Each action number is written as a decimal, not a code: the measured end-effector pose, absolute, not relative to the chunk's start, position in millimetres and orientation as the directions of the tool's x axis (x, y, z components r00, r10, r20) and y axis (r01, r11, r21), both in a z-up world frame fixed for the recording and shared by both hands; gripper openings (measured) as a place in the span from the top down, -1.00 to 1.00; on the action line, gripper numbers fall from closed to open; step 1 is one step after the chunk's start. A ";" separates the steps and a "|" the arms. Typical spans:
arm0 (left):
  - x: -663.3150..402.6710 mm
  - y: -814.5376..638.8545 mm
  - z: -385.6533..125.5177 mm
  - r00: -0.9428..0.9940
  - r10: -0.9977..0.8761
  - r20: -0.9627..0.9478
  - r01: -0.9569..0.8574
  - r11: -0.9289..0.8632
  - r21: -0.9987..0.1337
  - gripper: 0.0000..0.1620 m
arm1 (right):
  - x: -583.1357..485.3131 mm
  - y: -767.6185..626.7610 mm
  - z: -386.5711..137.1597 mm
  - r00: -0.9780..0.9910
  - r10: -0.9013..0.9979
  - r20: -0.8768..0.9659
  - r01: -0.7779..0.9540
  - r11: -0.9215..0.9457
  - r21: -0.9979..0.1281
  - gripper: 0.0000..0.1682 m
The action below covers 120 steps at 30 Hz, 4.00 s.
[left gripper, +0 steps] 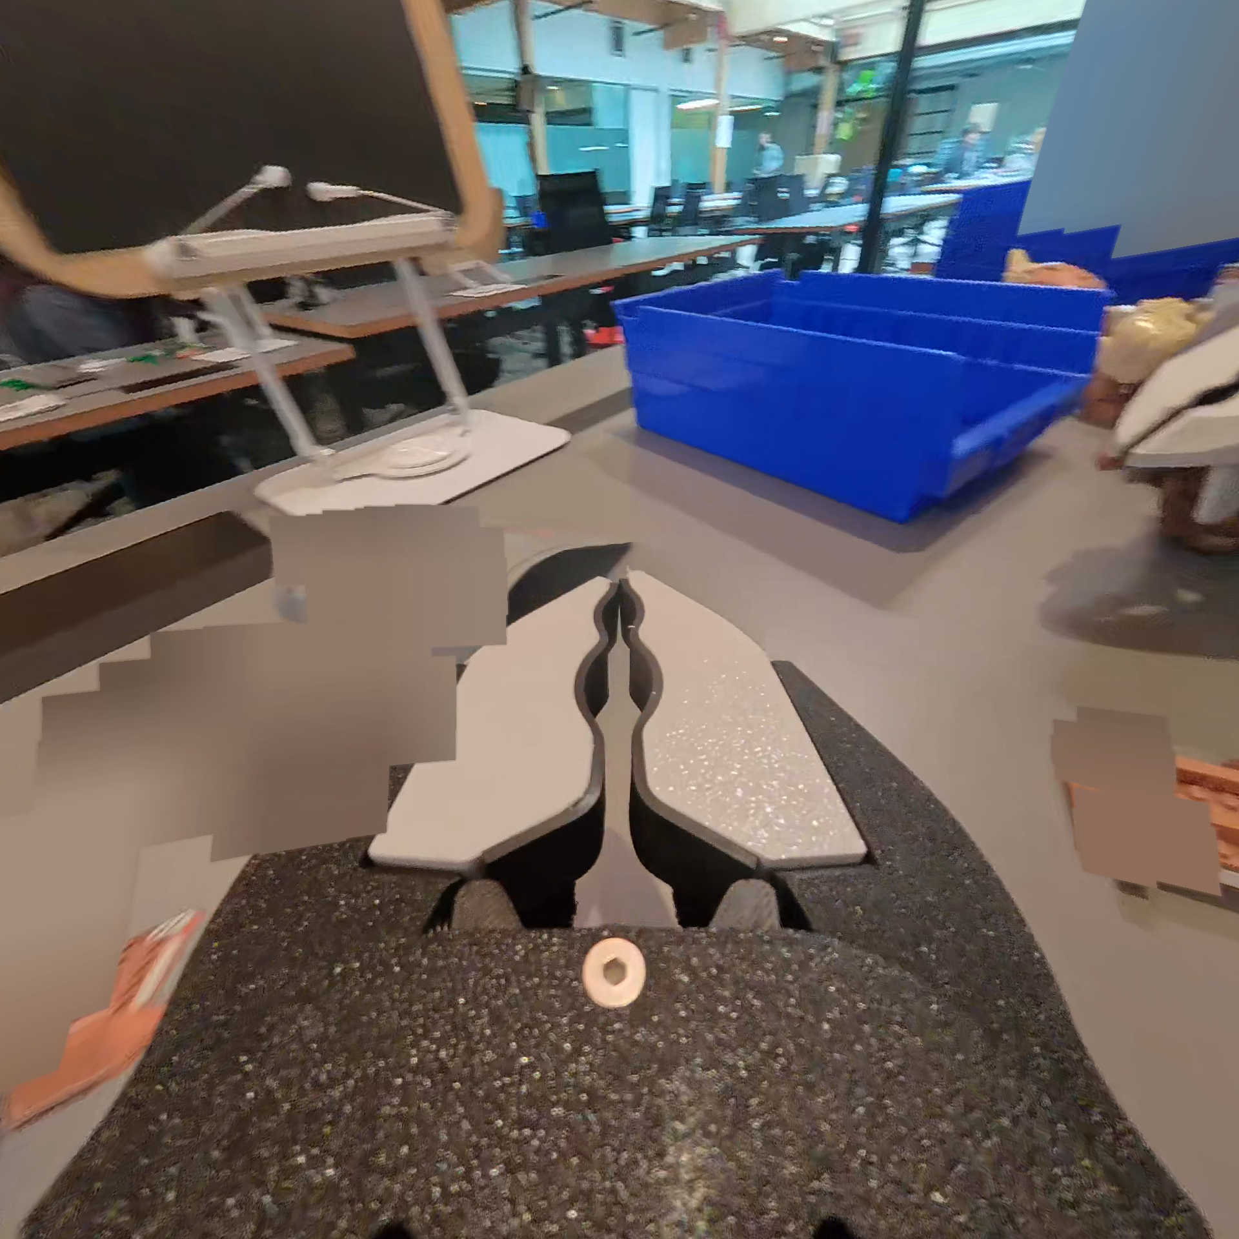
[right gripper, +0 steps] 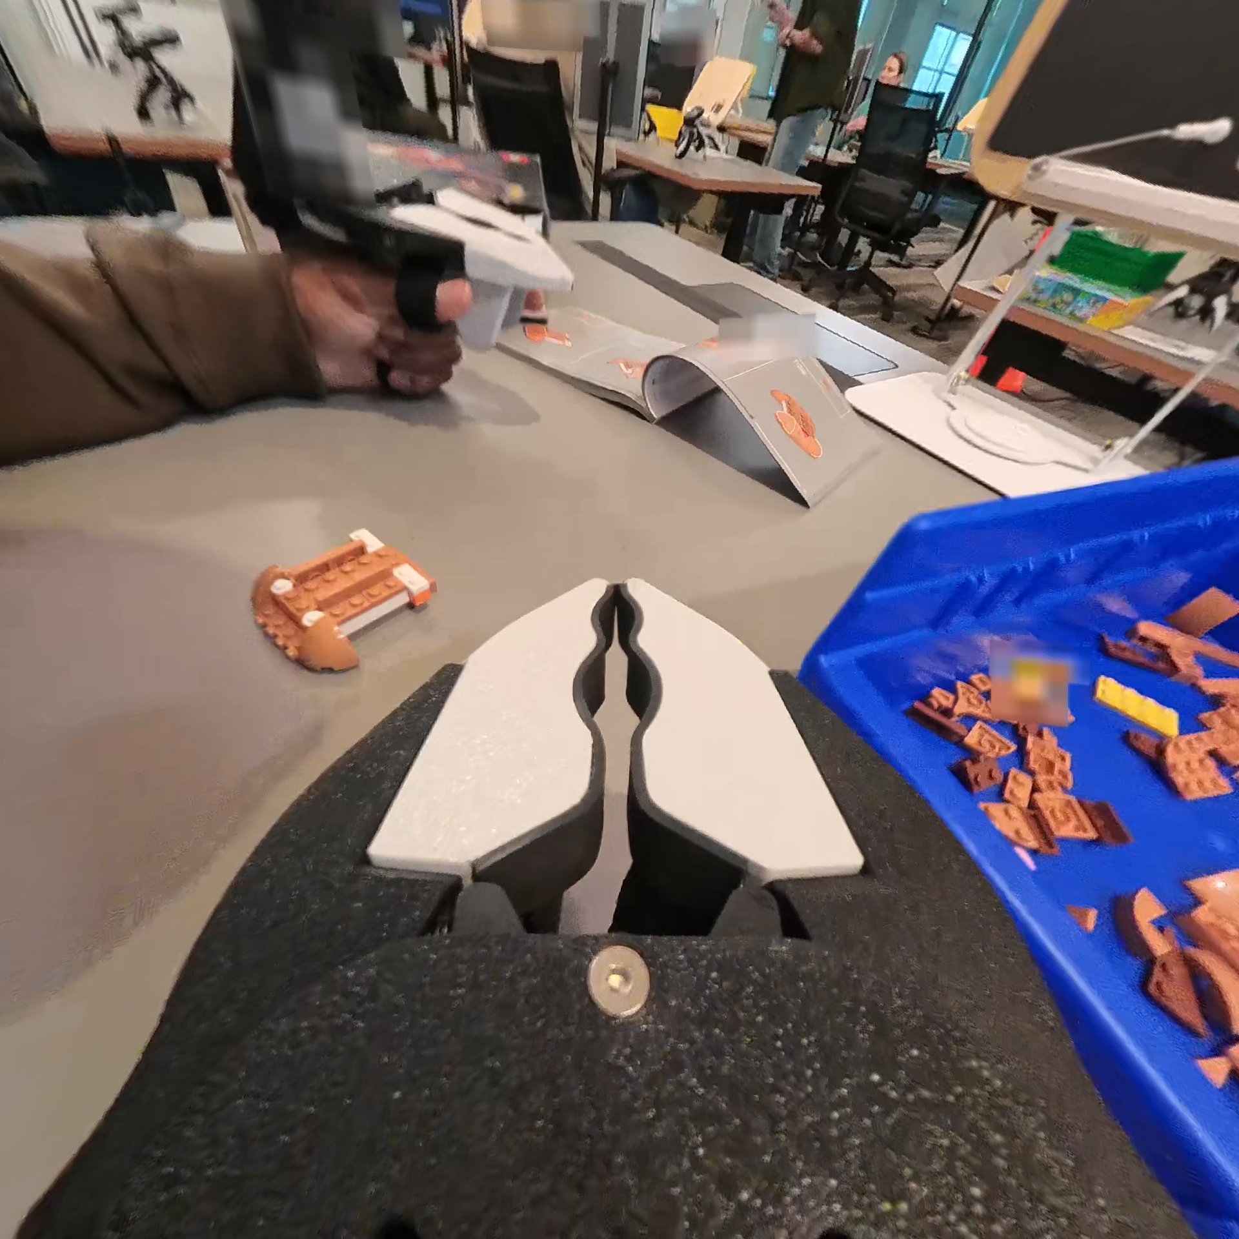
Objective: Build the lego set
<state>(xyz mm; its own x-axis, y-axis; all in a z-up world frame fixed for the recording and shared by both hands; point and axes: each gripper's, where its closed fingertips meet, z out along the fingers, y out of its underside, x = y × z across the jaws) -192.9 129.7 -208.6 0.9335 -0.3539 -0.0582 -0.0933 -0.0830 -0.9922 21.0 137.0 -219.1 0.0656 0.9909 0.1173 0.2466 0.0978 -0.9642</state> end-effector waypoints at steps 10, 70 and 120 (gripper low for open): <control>-79.0 139.9 -236.5 0.703 -0.706 -0.087 -0.276 -0.157 -0.948 1.00 | 24.4 146.5 -224.9 0.087 0.996 -0.008 0.256 -0.031 -0.966 1.00; -112.8 135.9 -231.6 0.822 -0.563 -0.089 -0.242 -0.204 -0.949 1.00 | 92.1 386.9 -284.3 -0.492 0.860 0.139 0.871 0.485 0.085 0.77; -113.4 136.8 -233.2 0.833 -0.549 -0.075 -0.237 -0.230 -0.944 1.00 | 48.0 132.1 -297.8 -0.413 0.906 0.092 0.818 0.413 -0.399 0.77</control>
